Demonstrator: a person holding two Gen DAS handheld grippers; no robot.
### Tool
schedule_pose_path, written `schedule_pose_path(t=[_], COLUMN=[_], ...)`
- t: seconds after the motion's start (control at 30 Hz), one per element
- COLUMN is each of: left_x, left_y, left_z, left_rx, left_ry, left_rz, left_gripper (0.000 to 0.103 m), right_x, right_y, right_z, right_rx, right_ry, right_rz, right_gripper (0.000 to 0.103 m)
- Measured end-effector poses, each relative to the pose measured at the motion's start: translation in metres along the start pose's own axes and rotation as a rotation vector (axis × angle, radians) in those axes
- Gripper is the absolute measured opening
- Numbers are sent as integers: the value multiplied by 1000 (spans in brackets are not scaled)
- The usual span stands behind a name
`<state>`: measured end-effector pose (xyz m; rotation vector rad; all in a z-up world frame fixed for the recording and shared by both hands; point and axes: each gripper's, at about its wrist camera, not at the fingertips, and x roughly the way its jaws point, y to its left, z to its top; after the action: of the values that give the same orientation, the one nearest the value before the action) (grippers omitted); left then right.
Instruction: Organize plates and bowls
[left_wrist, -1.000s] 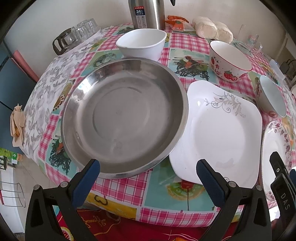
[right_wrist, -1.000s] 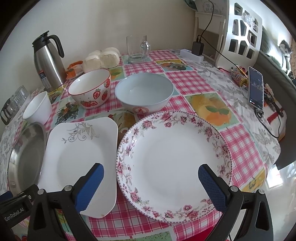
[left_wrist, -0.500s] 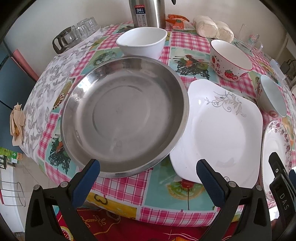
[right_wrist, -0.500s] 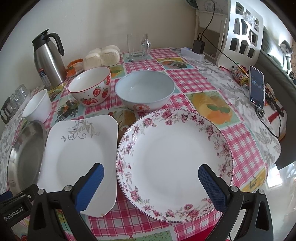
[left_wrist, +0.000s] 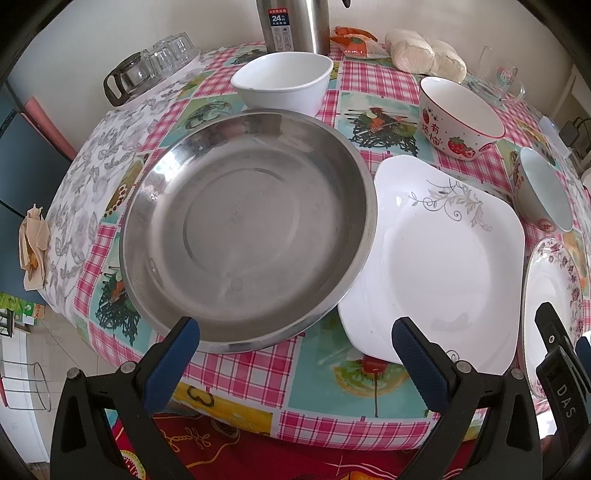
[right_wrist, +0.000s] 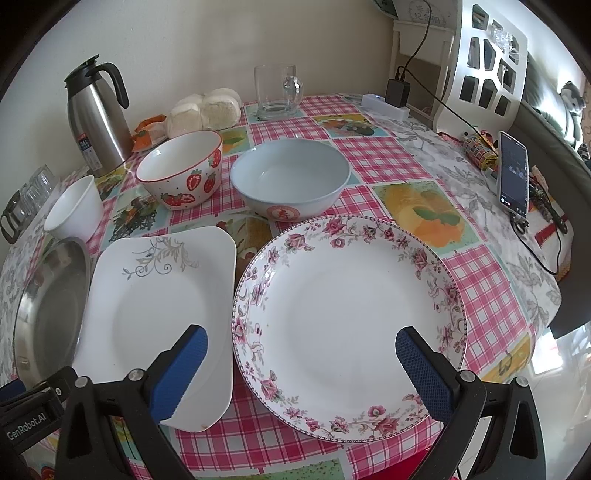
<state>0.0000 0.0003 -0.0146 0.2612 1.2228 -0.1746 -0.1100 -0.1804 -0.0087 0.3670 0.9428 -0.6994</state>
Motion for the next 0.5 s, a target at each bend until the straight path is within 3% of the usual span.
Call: schedule_pose_path(t=[0.5], left_x=[1], left_y=[-1], left_z=[0], left_rx=[-1], left_ry=[0], left_rz=[0], left_gripper=[103], right_x=[1], right_y=[1], right_z=[-1], right_rx=[-3], right_ry=[1], right_rz=[-2], right_gripper=[103])
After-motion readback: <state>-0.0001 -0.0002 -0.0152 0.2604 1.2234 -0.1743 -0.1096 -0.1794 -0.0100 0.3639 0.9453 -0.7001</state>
